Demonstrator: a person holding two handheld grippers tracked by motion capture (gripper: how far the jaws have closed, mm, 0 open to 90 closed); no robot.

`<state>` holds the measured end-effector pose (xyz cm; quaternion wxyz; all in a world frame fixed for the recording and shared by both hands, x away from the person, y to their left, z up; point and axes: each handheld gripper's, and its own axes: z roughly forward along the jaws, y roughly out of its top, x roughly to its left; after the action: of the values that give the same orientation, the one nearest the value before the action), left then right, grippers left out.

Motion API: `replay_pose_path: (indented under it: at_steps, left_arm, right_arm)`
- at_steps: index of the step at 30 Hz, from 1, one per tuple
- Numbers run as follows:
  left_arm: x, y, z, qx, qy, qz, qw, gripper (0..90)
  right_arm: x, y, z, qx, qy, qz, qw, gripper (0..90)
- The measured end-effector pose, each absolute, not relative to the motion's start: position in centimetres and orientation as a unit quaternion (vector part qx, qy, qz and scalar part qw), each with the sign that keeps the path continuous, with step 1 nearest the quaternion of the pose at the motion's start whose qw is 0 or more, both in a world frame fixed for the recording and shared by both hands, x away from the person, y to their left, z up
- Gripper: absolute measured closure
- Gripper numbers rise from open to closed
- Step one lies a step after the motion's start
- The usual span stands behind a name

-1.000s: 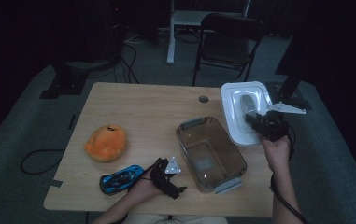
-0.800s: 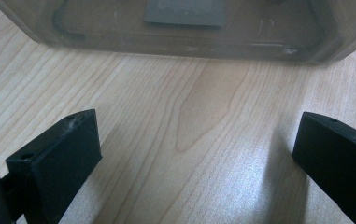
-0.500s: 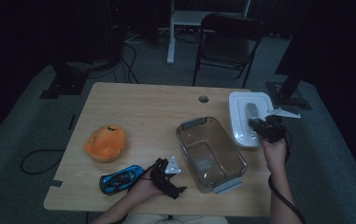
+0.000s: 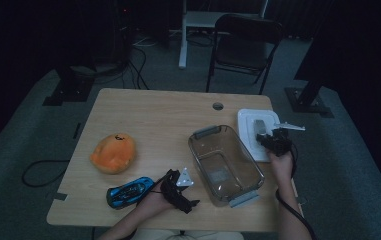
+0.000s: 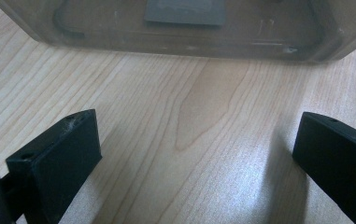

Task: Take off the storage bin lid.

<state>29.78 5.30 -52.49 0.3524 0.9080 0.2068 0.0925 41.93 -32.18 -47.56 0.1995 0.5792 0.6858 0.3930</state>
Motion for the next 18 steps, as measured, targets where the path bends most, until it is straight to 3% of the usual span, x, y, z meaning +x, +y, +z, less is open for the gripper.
replay_pose_path:
  at_steps: [18]
  left_arm:
    - [29.8, 5.3, -52.5, 0.908, 0.207, 0.093, 0.352, 1.5]
  right_arm:
    - [42.9, -31.5, -50.9, 0.594, 0.692, 0.372, 0.173, 68.4]
